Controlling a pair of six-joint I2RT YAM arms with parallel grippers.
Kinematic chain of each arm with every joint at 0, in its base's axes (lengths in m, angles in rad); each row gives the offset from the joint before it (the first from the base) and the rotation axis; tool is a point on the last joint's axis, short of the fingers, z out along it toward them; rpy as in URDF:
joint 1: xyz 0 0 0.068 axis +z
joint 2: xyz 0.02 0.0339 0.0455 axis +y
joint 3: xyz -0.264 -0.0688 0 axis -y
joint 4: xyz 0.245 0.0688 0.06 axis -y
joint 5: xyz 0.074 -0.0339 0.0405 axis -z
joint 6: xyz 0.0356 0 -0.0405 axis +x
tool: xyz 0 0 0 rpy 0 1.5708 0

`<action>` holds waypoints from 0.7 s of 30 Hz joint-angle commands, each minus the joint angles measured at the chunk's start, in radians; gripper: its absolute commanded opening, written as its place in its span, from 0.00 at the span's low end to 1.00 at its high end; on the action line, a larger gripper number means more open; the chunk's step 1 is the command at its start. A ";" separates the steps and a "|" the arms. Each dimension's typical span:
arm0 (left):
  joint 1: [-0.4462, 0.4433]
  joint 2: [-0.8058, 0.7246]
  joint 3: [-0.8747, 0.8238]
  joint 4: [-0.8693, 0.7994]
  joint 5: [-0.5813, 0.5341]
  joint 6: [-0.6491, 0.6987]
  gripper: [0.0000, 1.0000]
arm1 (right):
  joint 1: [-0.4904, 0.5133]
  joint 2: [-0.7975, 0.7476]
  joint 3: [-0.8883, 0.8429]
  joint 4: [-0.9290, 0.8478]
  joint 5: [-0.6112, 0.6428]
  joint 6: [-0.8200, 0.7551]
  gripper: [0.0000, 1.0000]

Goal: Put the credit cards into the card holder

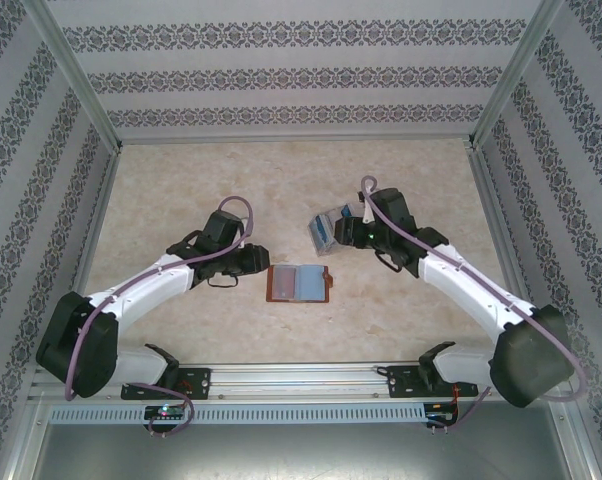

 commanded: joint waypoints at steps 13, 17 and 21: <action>-0.066 -0.019 0.038 -0.093 -0.120 0.053 0.48 | 0.013 0.432 0.405 -0.294 0.178 -0.191 0.55; -0.066 -0.036 0.021 -0.097 -0.131 0.055 0.50 | 0.013 0.522 0.469 -0.319 0.156 -0.178 0.54; -0.065 -0.047 -0.012 -0.069 -0.129 0.048 0.51 | 0.014 0.575 0.505 -0.340 0.163 -0.176 0.52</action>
